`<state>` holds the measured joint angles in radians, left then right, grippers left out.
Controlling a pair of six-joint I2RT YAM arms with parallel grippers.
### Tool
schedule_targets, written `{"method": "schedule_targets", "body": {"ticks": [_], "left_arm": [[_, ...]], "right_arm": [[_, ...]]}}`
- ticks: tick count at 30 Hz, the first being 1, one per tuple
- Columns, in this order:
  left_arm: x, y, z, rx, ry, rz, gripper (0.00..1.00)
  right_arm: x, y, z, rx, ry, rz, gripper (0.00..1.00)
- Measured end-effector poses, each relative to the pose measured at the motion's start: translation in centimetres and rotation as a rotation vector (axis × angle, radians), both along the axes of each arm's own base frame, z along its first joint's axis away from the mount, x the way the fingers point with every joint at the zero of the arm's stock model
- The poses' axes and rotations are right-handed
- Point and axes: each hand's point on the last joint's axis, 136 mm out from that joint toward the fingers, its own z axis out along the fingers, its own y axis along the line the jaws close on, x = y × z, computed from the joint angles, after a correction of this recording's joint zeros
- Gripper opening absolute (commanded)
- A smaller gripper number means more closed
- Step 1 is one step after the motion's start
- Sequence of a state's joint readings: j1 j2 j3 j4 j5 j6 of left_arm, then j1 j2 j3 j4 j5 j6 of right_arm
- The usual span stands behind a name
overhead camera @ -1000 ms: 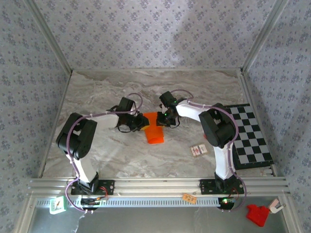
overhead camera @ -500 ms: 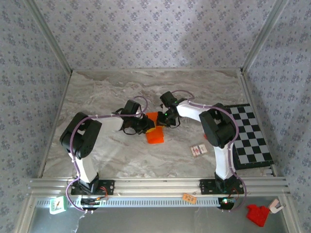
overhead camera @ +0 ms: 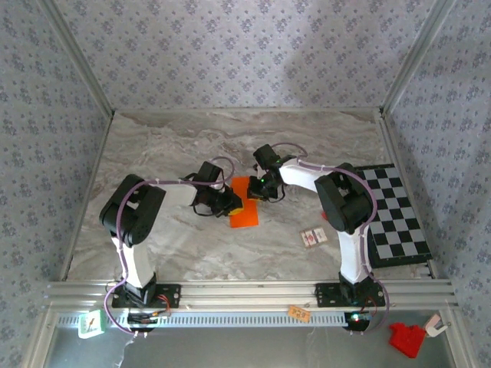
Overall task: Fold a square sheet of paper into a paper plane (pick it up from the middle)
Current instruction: First fold the square sheet of paper in half at the center of the table.
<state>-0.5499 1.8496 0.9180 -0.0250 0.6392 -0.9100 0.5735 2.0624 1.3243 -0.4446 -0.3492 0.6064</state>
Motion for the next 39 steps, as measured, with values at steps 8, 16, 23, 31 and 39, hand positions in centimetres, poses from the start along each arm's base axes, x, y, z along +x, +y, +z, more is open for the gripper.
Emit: {"method": "schedule_targets", "body": {"ticks": [8, 16, 23, 31, 39], "left_arm": [[-0.4, 0.9, -0.2, -0.041, -0.046, 0.003, 0.16], [-2.0, 2.5, 0.2, -0.037, -0.023, 0.022, 0.18], [0.1, 2.6, 3.1, -0.057, -0.064, 0.052, 0.17], [3.9, 1.2, 3.0, -0.072, -0.087, 0.060, 0.16], [2.4, 1.7, 0.0, -0.040, -0.021, 0.030, 0.15]], "right_arm": [[0.0, 0.0, 0.0, 0.004, 0.002, -0.001, 0.15], [0.0, -0.1, -0.1, 0.005, 0.004, -0.002, 0.15], [0.0, -0.1, -0.1, 0.005, 0.003, -0.002, 0.15], [-0.1, -0.2, -0.2, 0.005, 0.005, -0.003, 0.15], [-0.1, -0.1, -0.1, 0.010, 0.008, -0.002, 0.15]]}}
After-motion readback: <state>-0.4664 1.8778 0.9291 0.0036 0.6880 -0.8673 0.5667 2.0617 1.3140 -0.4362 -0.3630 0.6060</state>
